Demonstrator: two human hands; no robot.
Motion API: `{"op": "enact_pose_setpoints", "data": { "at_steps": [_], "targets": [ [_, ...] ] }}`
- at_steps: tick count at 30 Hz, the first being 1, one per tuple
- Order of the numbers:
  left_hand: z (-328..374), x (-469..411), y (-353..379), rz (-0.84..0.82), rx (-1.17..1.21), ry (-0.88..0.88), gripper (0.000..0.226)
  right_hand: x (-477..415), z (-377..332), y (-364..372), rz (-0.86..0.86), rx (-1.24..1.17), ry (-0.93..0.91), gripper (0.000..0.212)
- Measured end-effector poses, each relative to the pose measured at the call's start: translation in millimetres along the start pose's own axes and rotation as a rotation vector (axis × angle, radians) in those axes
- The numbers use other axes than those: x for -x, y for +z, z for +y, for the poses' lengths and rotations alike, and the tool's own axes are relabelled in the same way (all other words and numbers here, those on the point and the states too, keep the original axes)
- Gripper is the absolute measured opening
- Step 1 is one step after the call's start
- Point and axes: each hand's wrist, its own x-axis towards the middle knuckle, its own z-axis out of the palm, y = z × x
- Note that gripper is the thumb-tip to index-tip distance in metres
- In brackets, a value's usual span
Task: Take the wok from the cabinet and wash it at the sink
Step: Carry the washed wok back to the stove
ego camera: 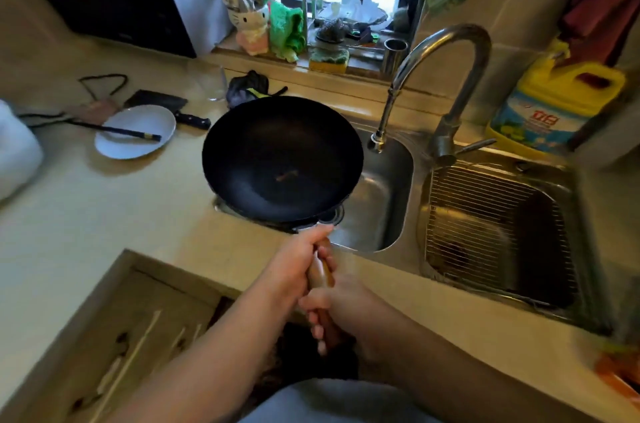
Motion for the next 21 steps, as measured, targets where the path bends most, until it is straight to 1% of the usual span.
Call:
{"op": "enact_pose_setpoints", "data": {
  "at_steps": [2,4,6,8,9,11,14,18,21],
  "targets": [
    [-13.5,11.7,5.1,0.0,0.018,0.038,0.036,8.6,10.4,-5.5,-0.006,0.111,-0.052,0.004],
    [-27.2,24.3,8.0,0.006,0.035,0.07,0.037,18.5,22.7,-9.3,-0.04,0.166,-0.107,0.007],
    [-39.6,38.1,6.9,0.036,0.025,0.109,0.037,26.1,33.8,-9.9,-0.056,0.186,-0.096,0.007],
    [-48.4,51.5,3.0,0.088,0.008,0.174,0.036,29.4,42.7,-9.4,-0.037,0.251,-0.048,0.01],
    [-50.9,58.5,0.6,0.124,0.005,0.22,0.035,30.8,45.8,-8.6,-0.046,0.302,-0.052,0.01],
    [-53.7,70.6,-5.5,0.214,0.018,0.315,0.03,33.6,49.5,-3.7,-0.094,0.389,-0.106,0.009],
    [-57.8,87.7,-22.6,0.322,0.066,0.399,0.029,40.0,54.8,9.8,-0.176,0.436,-0.144,0.013],
    [-67.7,118.0,-62.6,0.382,0.124,0.504,0.023,50.4,64.0,42.2,-0.323,0.536,-0.177,0.01],
    [-80.1,147.0,-100.7,0.455,0.156,0.571,0.011,60.2,80.8,76.7,-0.399,0.583,-0.195,0.01]
  ]
}}
